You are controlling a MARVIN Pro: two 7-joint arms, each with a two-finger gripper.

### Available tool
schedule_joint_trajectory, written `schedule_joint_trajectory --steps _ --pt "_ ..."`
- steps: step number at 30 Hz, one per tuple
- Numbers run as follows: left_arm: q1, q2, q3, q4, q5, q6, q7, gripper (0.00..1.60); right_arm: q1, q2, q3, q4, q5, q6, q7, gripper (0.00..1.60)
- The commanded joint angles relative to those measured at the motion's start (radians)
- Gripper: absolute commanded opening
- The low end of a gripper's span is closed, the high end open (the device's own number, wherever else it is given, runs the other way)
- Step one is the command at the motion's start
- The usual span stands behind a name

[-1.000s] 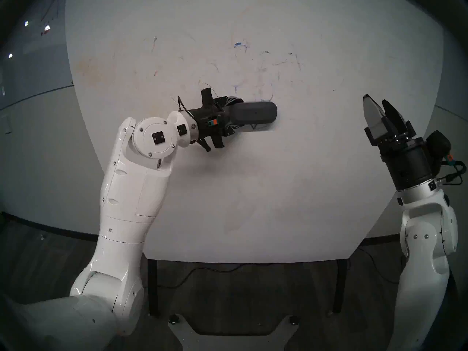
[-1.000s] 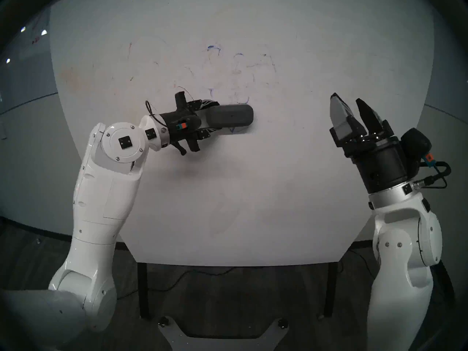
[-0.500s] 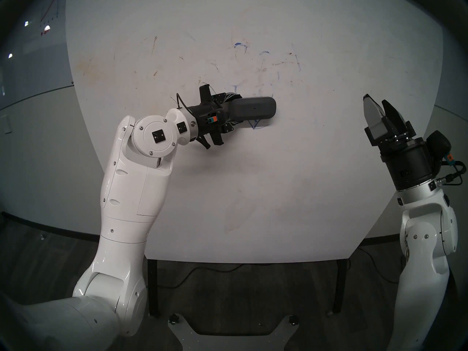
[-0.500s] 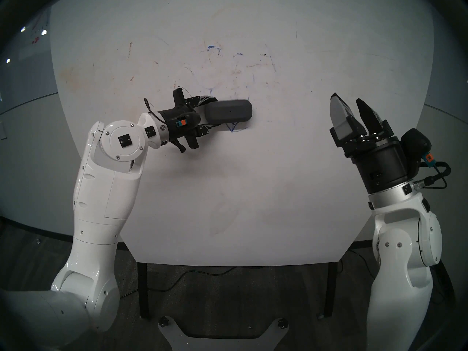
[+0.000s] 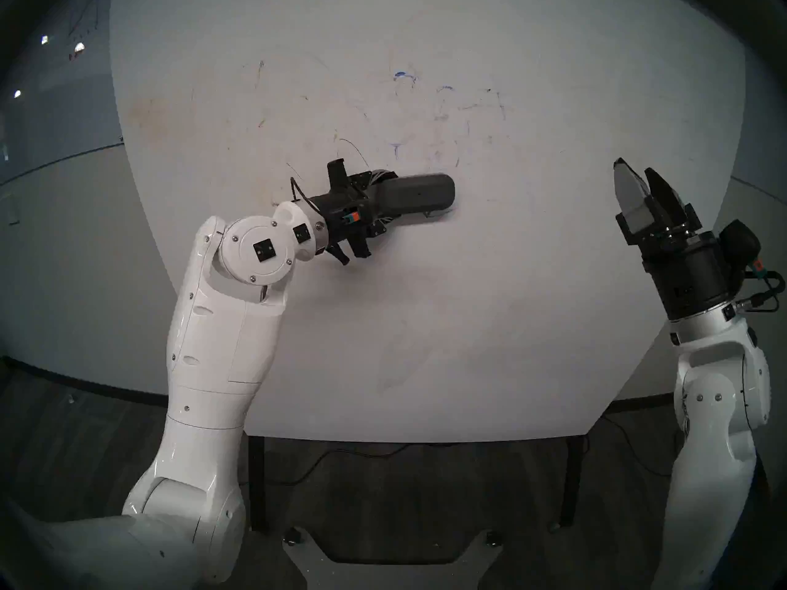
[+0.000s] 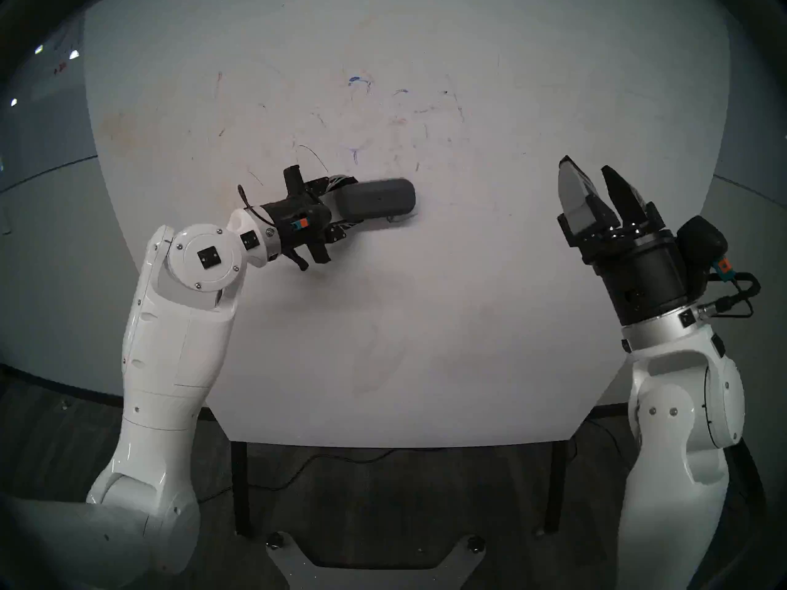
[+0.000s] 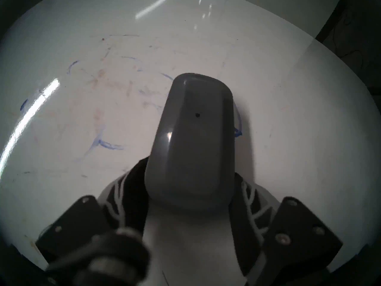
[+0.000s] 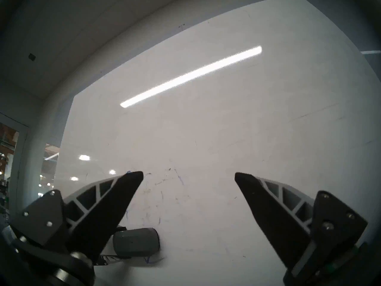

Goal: Erase all marks on the whiteboard with the eraser

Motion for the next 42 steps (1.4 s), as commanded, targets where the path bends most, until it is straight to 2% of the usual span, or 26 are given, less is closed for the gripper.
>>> schedule_joint_trajectory --steps 1,19,28,35,42 --pt "0.035 0.021 -0.033 0.018 0.039 0.037 0.014 0.0 0.005 0.002 0.009 -0.016 0.002 -0.004 0.003 1.6" --pt "0.096 0.022 -0.025 0.023 0.037 0.041 0.015 0.0 0.008 -0.001 0.035 -0.016 0.01 -0.005 0.023 1.6" --pt "0.104 0.017 -0.027 0.022 0.042 0.045 0.012 0.0 0.009 -0.005 0.041 -0.016 0.012 -0.006 0.031 1.6" --pt "0.078 0.004 -0.02 0.034 0.049 0.046 0.015 0.0 0.009 -0.01 0.047 -0.016 0.013 -0.008 0.038 1.6" --pt "0.011 -0.014 -0.015 0.059 0.061 0.04 0.035 0.0 0.008 -0.014 0.05 -0.016 0.013 -0.008 0.045 1.6"
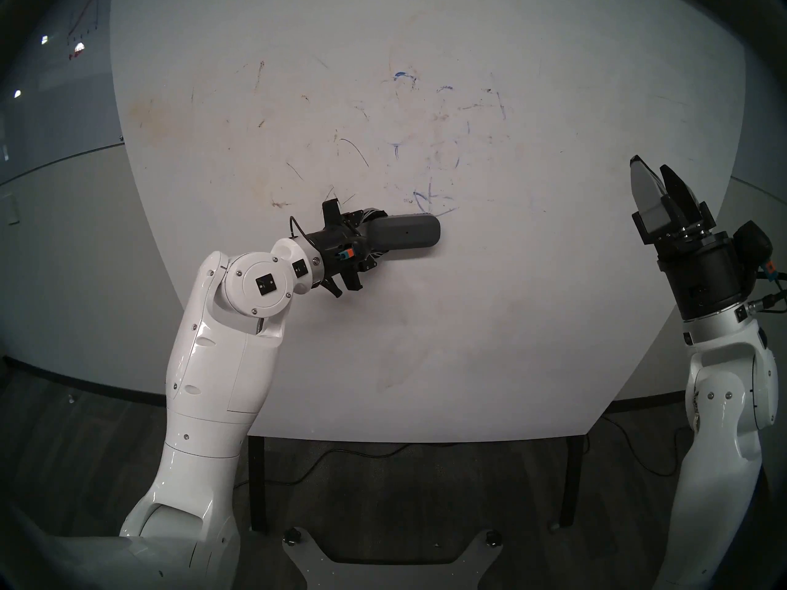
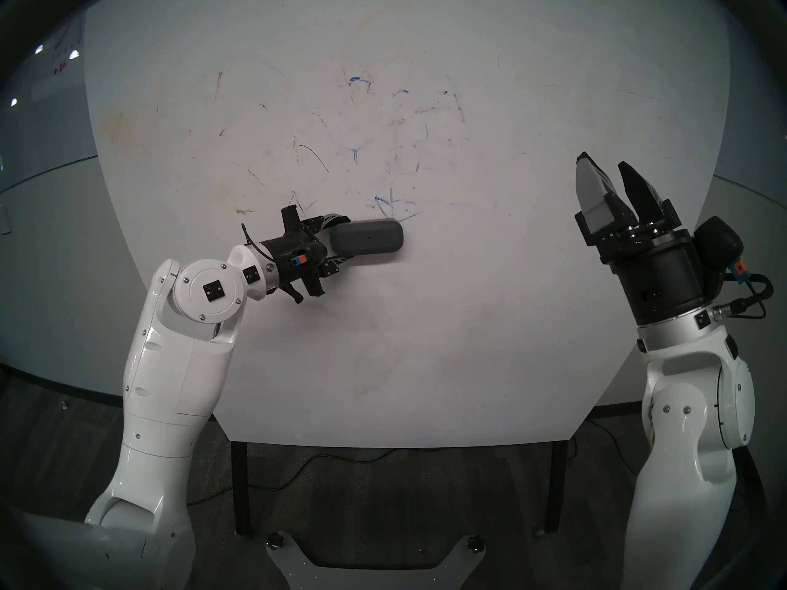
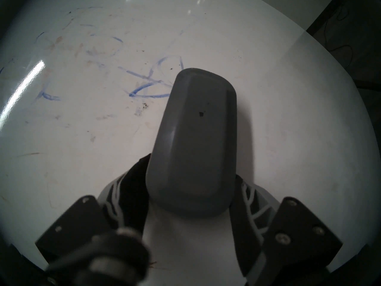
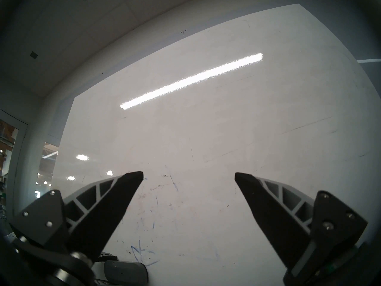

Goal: Erase all marks on the whiteboard with the eraser

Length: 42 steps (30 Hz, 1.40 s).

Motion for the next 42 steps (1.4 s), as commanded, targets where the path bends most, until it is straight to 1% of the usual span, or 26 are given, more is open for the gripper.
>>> schedule_joint_trajectory --steps 1,3,4,5,6,8,9,10,11,12,14,15,16,17,18,19,20,22,34,35,36,42 --pt "-0.093 -0.021 -0.006 0.052 0.03 0.028 0.028 0.0 0.004 -0.004 0.0 -0.016 0.002 -0.008 0.003 1.6" --pt "-0.116 -0.024 -0.008 0.055 0.031 0.027 0.027 0.0 0.002 -0.005 0.001 -0.016 0.002 -0.007 0.005 1.6" --pt "-0.113 -0.028 -0.014 0.045 0.034 0.025 0.031 0.0 0.002 -0.006 0.002 -0.016 0.002 -0.007 0.006 1.6" --pt "-0.137 -0.027 -0.012 0.057 0.031 0.025 0.027 0.0 0.002 -0.007 0.002 -0.016 0.002 -0.007 0.007 1.6" --pt "-0.129 -0.035 -0.021 0.037 0.031 0.021 0.03 0.0 0.001 -0.008 0.003 -0.016 0.002 -0.007 0.009 1.6" --pt "-0.129 -0.037 -0.023 0.03 0.031 0.019 0.03 0.0 0.001 -0.008 0.003 -0.016 0.002 -0.006 0.009 1.6" --pt "-0.165 -0.037 -0.019 0.035 0.025 0.018 0.017 0.0 0.001 -0.01 0.004 -0.016 0.002 -0.006 0.011 1.6" --pt "-0.165 -0.037 -0.019 0.035 0.025 0.018 0.017 0.0 0.001 -0.01 0.004 -0.016 0.002 -0.006 0.011 1.6" --pt "-0.102 -0.051 -0.037 -0.015 0.03 0.013 0.035 0.0 0.001 -0.01 0.004 -0.016 0.003 -0.006 0.012 1.6" --pt "-0.139 -0.048 -0.03 0.003 0.025 0.012 0.023 0.0 0.001 -0.011 0.004 -0.016 0.003 -0.006 0.013 1.6" --pt "-0.158 -0.05 -0.028 0.003 0.023 0.009 0.016 0.0 0.001 -0.012 0.003 -0.016 0.003 -0.005 0.015 1.6" --pt "-0.156 -0.053 -0.03 -0.005 0.024 0.007 0.015 0.0 0.001 -0.013 0.001 -0.016 0.003 -0.005 0.016 1.6" --pt "-0.128 -0.061 -0.037 -0.031 0.026 0.002 0.022 0.0 0.001 -0.014 0.0 -0.016 0.003 -0.005 0.017 1.6" --pt "-0.169 -0.057 -0.028 -0.009 0.023 0.003 0.011 0.0 0.001 -0.014 0.0 -0.016 0.003 -0.004 0.017 1.6" --pt "-0.152 -0.064 -0.033 -0.028 0.027 0.001 0.015 0.0 0.002 -0.015 0.0 -0.016 0.003 -0.004 0.018 1.6" --pt "-0.16 -0.067 -0.033 -0.029 0.027 0.001 0.013 0.0 0.002 -0.015 -0.001 -0.016 0.003 -0.004 0.019 1.6" --pt "-0.145 -0.071 -0.037 -0.044 0.029 -0.001 0.017 0.0 0.002 -0.015 -0.001 -0.016 0.002 -0.004 0.02 1.6" --pt "-0.161 -0.076 -0.036 -0.042 0.033 -0.002 0.014 0.0 0.002 -0.017 -0.002 -0.016 0.002 -0.004 0.021 1.6" --pt "-0.193 -0.105 -0.05 -0.054 0.064 -0.003 0.014 0.0 0.004 -0.023 -0.003 -0.016 0.0 -0.006 0.026 1.6" --pt "-0.206 -0.105 -0.05 -0.047 0.066 -0.003 0.011 0.0 0.004 -0.023 -0.003 -0.016 0.0 -0.006 0.027 1.6" --pt "-0.196 -0.109 -0.054 -0.056 0.068 -0.004 0.015 0.0 0.004 -0.023 -0.003 -0.016 0.0 -0.006 0.027 1.6" --pt "-0.232 -0.114 -0.056 -0.038 0.087 -0.007 0.008 0.0 0.004 -0.027 0.0 -0.016 0.0 -0.008 0.031 1.6"
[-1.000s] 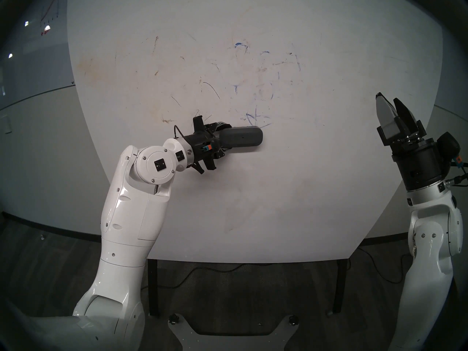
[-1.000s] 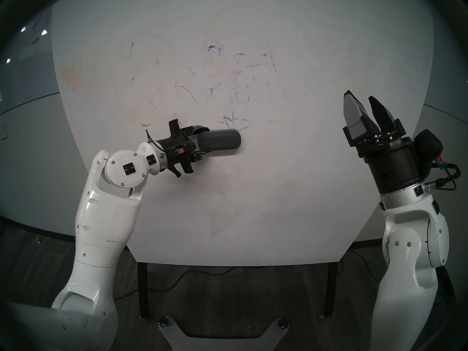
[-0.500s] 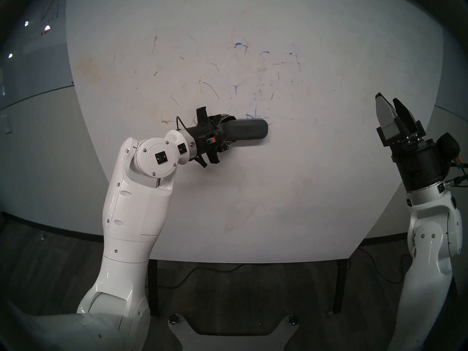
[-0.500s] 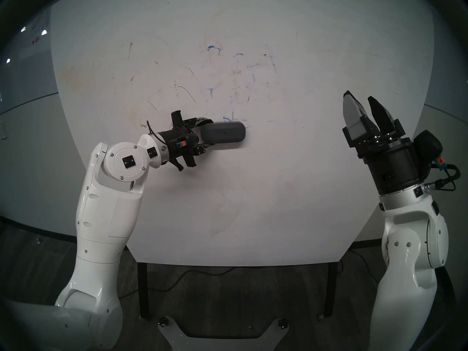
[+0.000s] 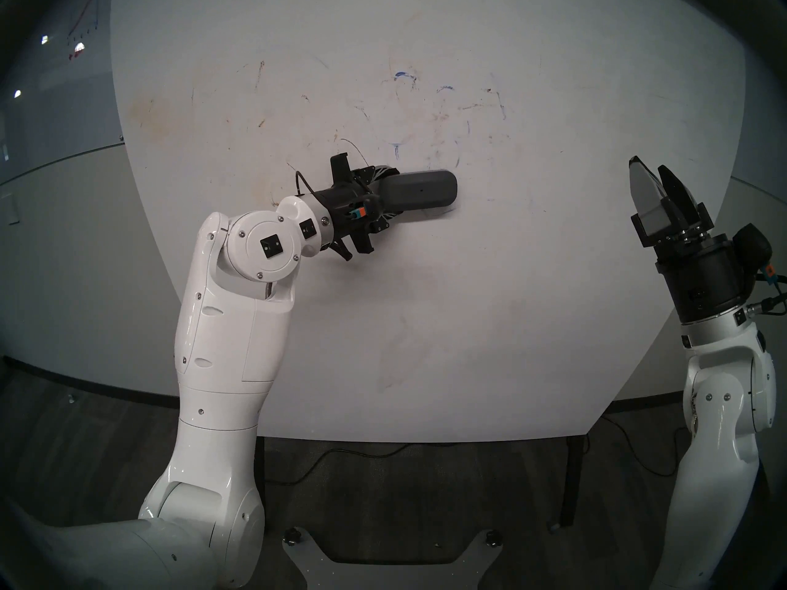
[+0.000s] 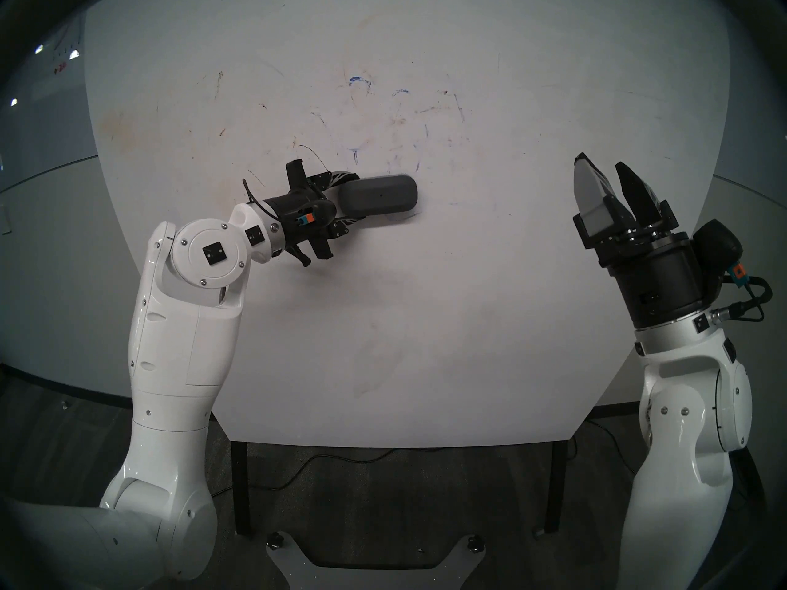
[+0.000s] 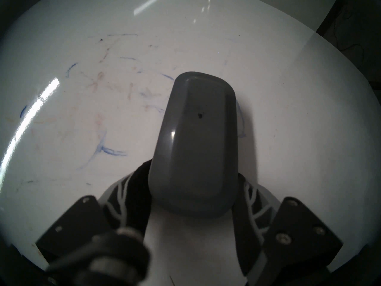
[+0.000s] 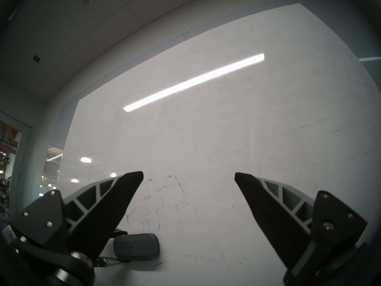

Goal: Erase all marks on the whiteboard with the eraser

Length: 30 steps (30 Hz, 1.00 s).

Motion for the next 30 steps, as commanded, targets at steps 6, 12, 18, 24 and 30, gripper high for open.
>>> schedule_joint_trajectory --steps 6,12,18,24,30 --pt "-0.126 -0.023 -0.015 0.058 0.053 0.006 0.043 0.0 0.003 -0.006 0.014 -0.016 0.001 -0.01 0.004 1.6" --pt "-0.145 -0.034 0.009 0.126 0.069 0.001 0.041 0.0 -0.001 -0.012 0.032 -0.016 0.002 -0.012 0.01 1.6" --pt "-0.138 -0.044 0.024 0.149 0.078 -0.01 0.048 0.0 -0.005 -0.017 0.046 -0.016 0.005 -0.011 0.017 1.6" --pt "-0.119 -0.047 0.038 0.15 0.084 -0.017 0.047 0.0 -0.005 -0.021 0.054 -0.016 0.008 -0.008 0.023 1.6" --pt "-0.09 -0.041 0.046 0.147 0.098 -0.01 0.034 0.0 -0.006 -0.026 0.062 -0.016 0.011 -0.006 0.027 1.6"
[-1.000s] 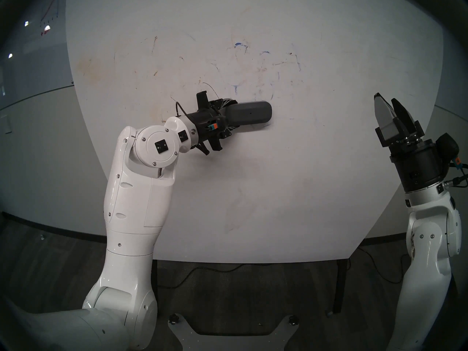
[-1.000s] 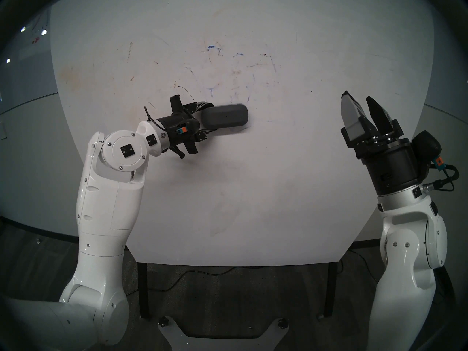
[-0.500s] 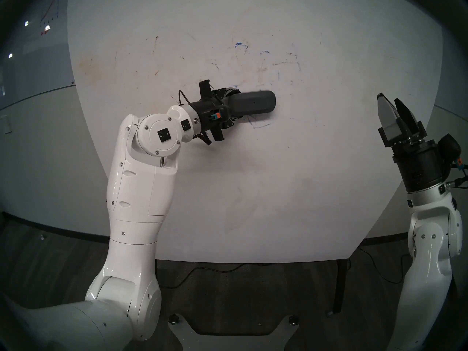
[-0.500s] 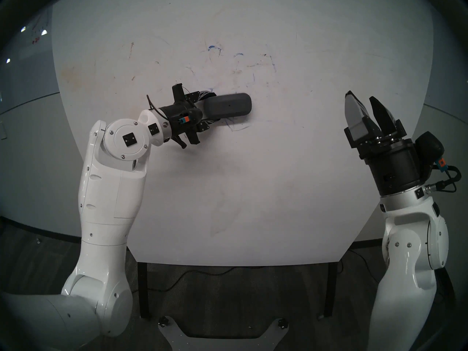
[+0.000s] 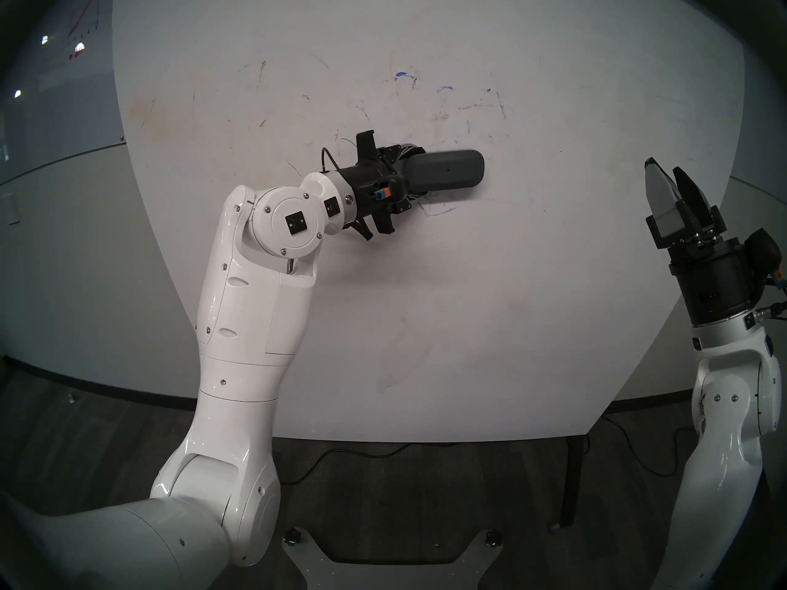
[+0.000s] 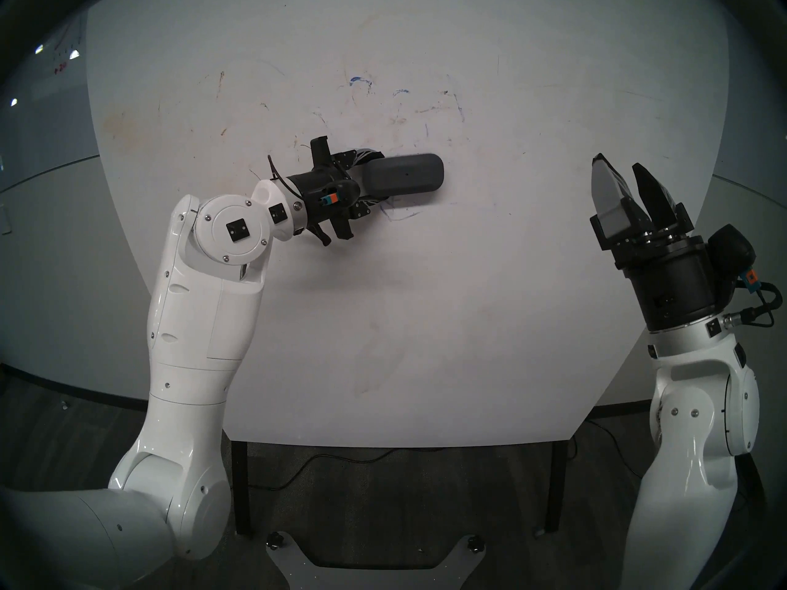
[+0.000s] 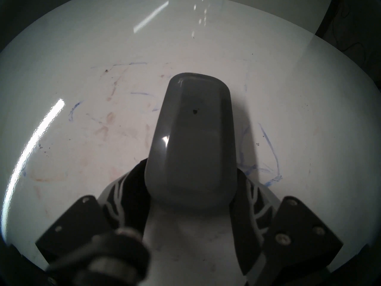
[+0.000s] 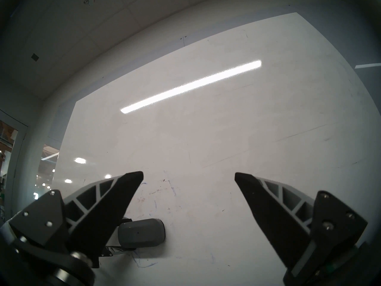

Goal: Erase all marks on the whiteboard with the eraser

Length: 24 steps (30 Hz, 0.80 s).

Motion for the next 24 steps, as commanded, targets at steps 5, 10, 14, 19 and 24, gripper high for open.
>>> schedule_joint_trajectory --steps 5,10,14,19,24 --pt "0.029 0.013 -0.005 0.059 0.065 0.048 0.011 0.0 -0.004 -0.008 0.009 -0.016 0.007 0.0 0.004 1.6" --pt "0.063 0.018 -0.002 0.054 0.061 0.047 0.014 0.0 -0.004 -0.012 0.013 -0.016 0.009 0.001 0.007 1.6" --pt "0.082 0.021 -0.002 0.062 0.059 0.046 0.022 0.0 -0.005 -0.014 0.017 -0.016 0.009 0.002 0.008 1.6" --pt "0.086 0.021 -0.004 0.066 0.063 0.051 0.037 0.0 -0.005 -0.018 0.024 -0.016 0.01 0.003 0.009 1.6" --pt "0.092 0.031 -0.015 0.076 0.066 0.047 0.055 0.0 -0.006 -0.021 0.033 -0.016 0.01 0.004 0.011 1.6"
